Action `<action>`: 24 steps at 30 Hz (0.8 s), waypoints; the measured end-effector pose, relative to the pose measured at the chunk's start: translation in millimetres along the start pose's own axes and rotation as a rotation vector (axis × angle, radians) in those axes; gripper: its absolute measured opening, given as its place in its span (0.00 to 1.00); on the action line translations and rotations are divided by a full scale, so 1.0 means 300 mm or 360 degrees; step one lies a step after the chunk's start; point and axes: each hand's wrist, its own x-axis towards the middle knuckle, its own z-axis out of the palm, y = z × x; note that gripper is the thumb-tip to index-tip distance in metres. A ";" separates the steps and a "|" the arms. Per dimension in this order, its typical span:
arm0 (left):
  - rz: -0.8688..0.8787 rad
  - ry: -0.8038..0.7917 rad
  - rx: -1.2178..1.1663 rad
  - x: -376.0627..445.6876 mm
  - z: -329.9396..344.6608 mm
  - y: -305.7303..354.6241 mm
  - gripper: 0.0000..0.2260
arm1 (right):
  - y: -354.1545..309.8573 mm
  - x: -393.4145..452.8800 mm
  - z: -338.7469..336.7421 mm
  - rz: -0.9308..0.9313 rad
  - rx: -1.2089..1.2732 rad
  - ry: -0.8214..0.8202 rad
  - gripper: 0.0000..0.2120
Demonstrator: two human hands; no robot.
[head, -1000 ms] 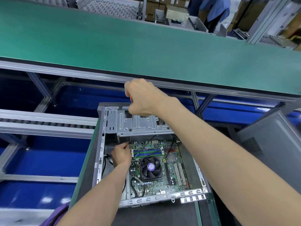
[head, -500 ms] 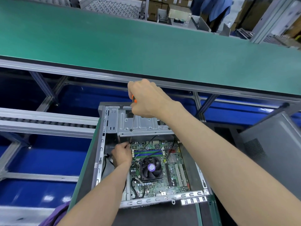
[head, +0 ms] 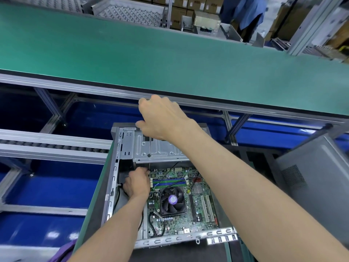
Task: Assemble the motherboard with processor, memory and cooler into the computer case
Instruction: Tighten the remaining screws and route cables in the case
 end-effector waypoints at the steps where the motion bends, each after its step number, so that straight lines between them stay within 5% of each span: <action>1: 0.0037 0.0000 0.0045 0.001 -0.004 0.001 0.09 | 0.001 0.004 -0.005 -0.0023 0.0054 -0.0036 0.11; 8: 0.0144 -0.0088 0.0207 0.007 -0.037 0.017 0.10 | 0.010 0.001 0.010 0.0015 0.0033 0.0062 0.10; 14: 0.0250 -0.0140 0.0312 0.003 -0.060 0.030 0.11 | 0.028 -0.016 -0.012 -0.0017 0.0286 -0.0107 0.12; 24: 0.0273 -0.0215 0.0411 -0.012 -0.059 0.041 0.08 | 0.055 -0.053 -0.047 -0.0041 0.0435 0.0248 0.13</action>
